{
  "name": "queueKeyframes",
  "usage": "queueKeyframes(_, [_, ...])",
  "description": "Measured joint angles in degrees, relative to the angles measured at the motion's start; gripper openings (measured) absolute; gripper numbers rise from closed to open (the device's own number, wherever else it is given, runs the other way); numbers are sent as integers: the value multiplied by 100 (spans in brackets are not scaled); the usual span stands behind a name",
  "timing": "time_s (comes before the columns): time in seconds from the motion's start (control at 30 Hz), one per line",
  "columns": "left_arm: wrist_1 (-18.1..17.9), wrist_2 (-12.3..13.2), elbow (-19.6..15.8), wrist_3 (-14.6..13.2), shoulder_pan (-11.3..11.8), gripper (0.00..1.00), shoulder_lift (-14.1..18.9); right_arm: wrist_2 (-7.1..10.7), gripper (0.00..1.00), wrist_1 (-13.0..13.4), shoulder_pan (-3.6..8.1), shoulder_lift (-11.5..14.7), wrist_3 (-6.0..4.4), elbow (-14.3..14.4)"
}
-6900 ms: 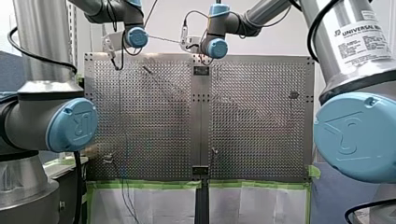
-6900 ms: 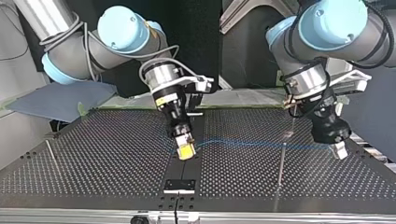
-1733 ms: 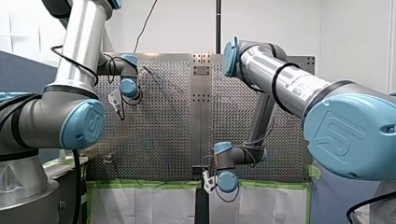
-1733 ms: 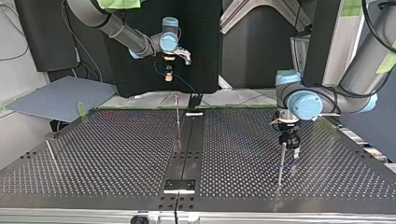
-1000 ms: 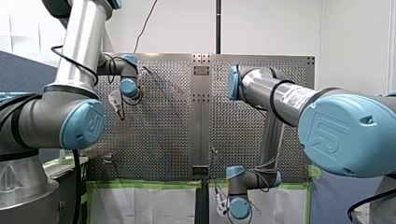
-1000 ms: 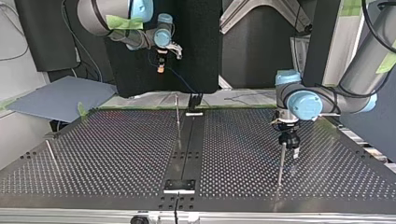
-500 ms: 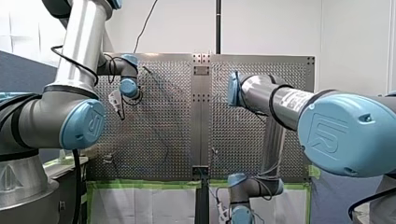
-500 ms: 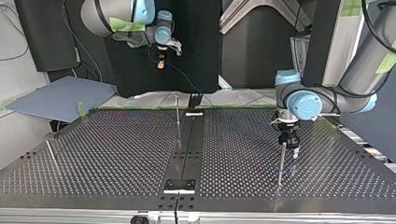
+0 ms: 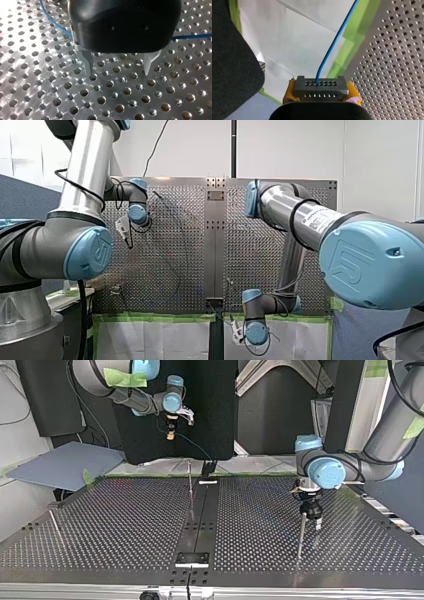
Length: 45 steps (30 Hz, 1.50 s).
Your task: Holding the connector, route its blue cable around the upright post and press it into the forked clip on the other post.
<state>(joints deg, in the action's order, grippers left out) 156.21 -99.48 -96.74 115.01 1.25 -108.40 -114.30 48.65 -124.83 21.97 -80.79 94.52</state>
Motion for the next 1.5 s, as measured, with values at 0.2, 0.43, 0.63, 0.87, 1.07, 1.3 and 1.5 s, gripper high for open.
queueKeyframes(0.2, [-1, -29, 0, -8, 3, 100, 0, 42, 0, 26, 54, 278, 107, 254])
queueKeyframes(0.43, [21, -45, 0, -36, 10, 100, 0, 78, 0, 12, 51, 579, 244, 415])
queueKeyframes(0.63, [40, -43, 0, -51, 5, 100, 0, 113, 0, 256, 73, 871, 207, 679])
queueKeyframes(0.87, [108, -31, 0, -46, -48, 100, 0, 161, 0, 613, 173, 1231, 129, 1038])
queueKeyframes(1.07, [202, -37, 0, 130, -108, 100, 0, 161, 0, 786, 243, 1557, 135, 1363])
queueKeyframes(1.3, [236, -38, 0, 357, -234, 100, 0, 217, 0, 816, 325, 1893, 156, 1665])
queueKeyframes(1.5, [237, -44, 0, 443, -306, 100, 1, 464, 0, 833, 421, 2199, 232, 1709])
